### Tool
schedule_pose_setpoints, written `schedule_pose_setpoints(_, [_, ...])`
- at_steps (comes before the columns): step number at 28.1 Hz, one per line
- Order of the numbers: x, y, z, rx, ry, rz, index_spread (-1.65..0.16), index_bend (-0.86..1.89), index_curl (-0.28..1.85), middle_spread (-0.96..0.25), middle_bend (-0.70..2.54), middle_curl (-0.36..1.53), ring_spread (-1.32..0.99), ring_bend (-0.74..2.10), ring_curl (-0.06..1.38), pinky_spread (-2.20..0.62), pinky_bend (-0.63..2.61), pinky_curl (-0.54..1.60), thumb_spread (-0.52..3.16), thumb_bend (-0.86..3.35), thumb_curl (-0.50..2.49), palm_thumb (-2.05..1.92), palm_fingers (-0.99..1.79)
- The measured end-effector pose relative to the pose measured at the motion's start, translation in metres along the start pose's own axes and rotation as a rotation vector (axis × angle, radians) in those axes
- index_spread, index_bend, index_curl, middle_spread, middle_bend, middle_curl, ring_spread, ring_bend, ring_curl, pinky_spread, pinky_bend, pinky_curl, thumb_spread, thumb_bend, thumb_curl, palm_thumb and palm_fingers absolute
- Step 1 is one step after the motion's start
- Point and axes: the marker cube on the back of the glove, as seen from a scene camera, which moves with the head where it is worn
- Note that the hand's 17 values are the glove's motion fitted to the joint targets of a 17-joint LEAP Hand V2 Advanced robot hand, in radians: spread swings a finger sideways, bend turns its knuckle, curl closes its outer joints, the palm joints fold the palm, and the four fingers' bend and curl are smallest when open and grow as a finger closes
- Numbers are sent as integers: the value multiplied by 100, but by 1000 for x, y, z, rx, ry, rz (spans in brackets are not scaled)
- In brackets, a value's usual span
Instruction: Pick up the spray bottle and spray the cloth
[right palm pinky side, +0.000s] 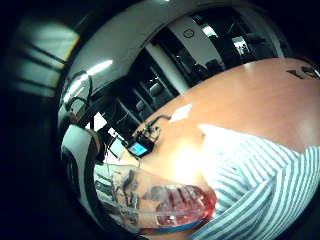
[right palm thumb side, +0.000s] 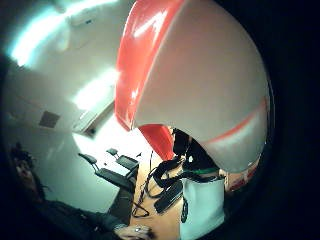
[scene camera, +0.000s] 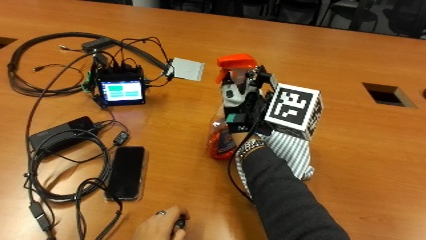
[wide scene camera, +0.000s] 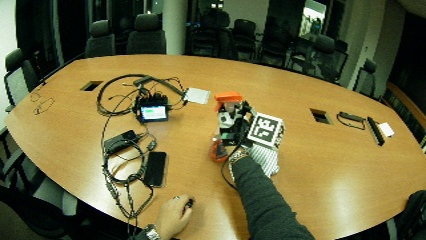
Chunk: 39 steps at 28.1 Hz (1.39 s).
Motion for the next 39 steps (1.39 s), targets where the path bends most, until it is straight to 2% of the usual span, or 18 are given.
schedule_pose_setpoints(18, [20,22,26,-54,16,49,-28,20,58,-20,61,55,-20,79,48,-29,59,44,107,-2,52,71,137])
schedule_pose_setpoints(23, [29,52,42,-178,39,126,-28,20,58,-19,61,55,-18,75,47,-29,57,43,108,-2,52,69,135])
schedule_pose_setpoints(26, [40,76,40,-264,57,198,-28,24,59,-18,59,53,-17,65,45,-24,48,40,110,-2,51,70,119])
schedule_pose_setpoints(28, [50,86,30,-306,95,236,-29,28,59,-18,56,52,-18,53,41,-15,36,38,112,-1,50,70,96])
schedule_pose_setpoints(34, [58,106,-8,-409,247,237,-31,9,54,-13,34,45,-14,45,41,6,42,41,113,-1,48,73,45])
schedule_pose_setpoints(39, [38,99,-48,-463,315,139,-33,4,42,-10,28,41,-12,48,37,13,45,37,112,-2,46,72,52])
